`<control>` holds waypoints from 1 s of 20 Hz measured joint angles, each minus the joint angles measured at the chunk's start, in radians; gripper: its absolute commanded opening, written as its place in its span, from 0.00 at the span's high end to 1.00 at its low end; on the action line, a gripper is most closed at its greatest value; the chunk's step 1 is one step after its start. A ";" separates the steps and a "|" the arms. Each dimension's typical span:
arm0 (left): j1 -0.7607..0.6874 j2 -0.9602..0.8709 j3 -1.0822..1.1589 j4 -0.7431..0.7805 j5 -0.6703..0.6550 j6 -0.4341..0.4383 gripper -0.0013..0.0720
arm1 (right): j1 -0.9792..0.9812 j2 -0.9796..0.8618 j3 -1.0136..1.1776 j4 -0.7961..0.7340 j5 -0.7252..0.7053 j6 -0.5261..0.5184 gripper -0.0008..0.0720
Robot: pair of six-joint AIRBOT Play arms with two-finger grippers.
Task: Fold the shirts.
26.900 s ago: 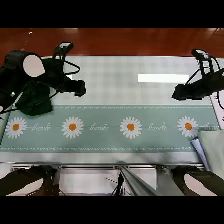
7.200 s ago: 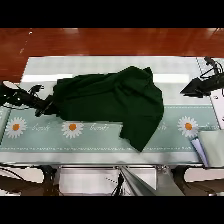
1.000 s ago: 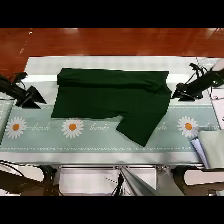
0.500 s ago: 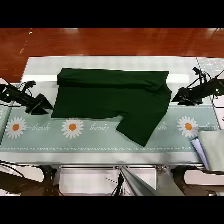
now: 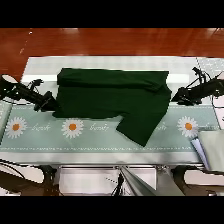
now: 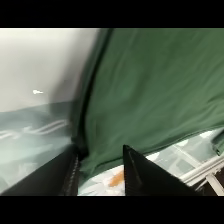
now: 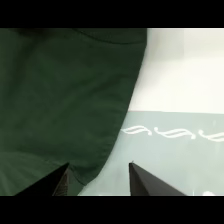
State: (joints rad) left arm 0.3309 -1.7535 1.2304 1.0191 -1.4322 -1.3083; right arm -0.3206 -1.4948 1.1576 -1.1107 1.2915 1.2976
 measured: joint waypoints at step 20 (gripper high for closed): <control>-0.029 -0.023 -0.001 -0.005 -0.023 0.002 0.95 | 0.000 0.297 -0.521 0.200 -0.282 -0.053 0.34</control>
State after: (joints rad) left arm 0.3016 -1.7763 1.2297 1.0145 -1.4551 -1.3064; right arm -0.3206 -1.1980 0.6365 -0.9112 1.0096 1.2449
